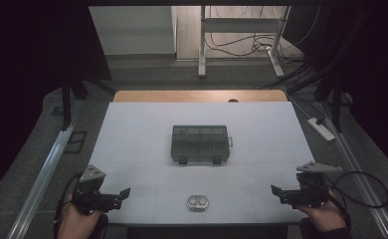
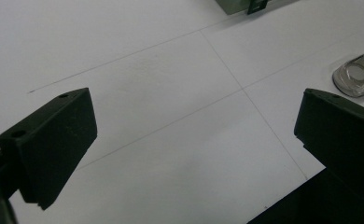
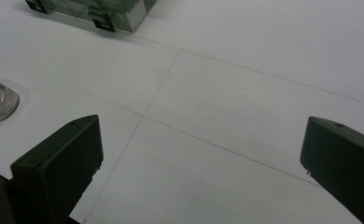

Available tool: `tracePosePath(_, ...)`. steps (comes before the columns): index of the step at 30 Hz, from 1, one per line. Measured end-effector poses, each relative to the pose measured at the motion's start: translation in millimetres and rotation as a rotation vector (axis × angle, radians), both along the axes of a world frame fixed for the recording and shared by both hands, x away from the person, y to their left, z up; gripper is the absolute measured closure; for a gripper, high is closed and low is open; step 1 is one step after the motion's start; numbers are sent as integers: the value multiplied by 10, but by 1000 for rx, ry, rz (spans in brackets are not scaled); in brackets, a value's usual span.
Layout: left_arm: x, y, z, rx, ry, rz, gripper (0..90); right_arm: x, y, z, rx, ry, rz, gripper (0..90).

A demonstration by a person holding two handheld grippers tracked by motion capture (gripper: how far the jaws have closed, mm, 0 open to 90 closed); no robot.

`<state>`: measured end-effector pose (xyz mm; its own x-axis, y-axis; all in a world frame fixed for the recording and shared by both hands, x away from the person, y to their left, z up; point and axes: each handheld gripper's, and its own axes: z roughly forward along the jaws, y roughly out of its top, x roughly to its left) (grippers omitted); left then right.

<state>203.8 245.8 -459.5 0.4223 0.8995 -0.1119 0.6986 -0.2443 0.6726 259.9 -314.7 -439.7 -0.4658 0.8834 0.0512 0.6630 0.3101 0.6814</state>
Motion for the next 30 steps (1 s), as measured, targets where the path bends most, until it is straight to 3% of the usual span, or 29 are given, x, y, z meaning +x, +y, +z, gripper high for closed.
tracePosePath(21, 3, -21, -4, 20, 10, -9, 4, -17, 0, 9, 14, -15, 19, 0)
tracePosePath(30, 16, -12, -6, 6, 20, -8, 2, -19, 4, 10, 16, -17, 26, 0)
